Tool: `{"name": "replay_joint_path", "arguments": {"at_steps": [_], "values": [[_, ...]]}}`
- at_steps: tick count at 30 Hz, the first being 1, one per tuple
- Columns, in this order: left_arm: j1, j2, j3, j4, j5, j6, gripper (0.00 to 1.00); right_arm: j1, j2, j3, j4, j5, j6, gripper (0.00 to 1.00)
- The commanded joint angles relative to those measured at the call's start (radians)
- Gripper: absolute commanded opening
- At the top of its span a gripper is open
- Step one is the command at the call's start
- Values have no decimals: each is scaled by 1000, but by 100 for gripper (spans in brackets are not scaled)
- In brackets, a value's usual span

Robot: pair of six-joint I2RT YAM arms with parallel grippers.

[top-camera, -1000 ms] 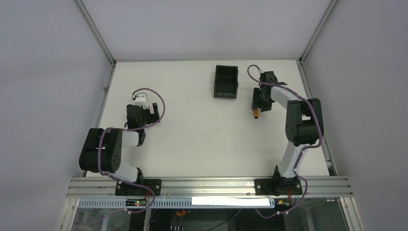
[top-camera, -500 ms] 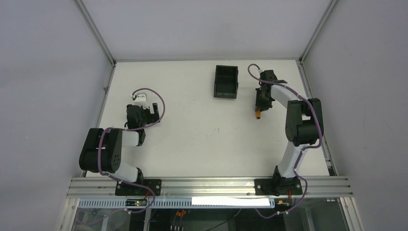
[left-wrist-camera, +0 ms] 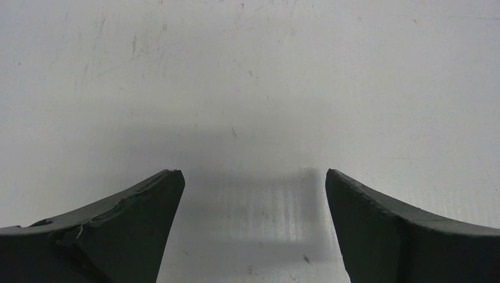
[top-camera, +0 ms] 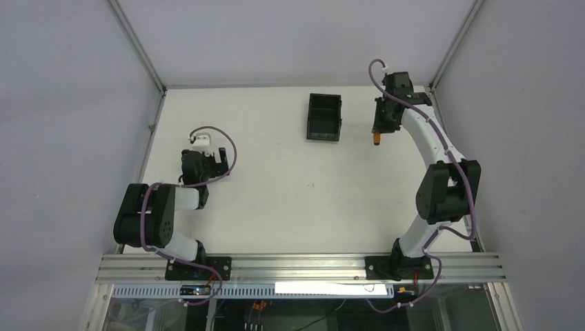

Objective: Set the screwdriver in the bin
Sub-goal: Pick up the screwdriver from the center of the board.

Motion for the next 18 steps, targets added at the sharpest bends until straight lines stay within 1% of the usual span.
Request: {"name": "replay_joint_path", "arguments": {"at_steps": [1,10,18], "values": [[1,-8,20,27,6,-3,99,5,-52,135,-93,25,-25,3],[2,-7,20,27,5,-3,99,5,3,379,-204,29,-48,3],[2,-7,20,27,5,-3,99,9,76,495,-237,6,-24,2]]}}
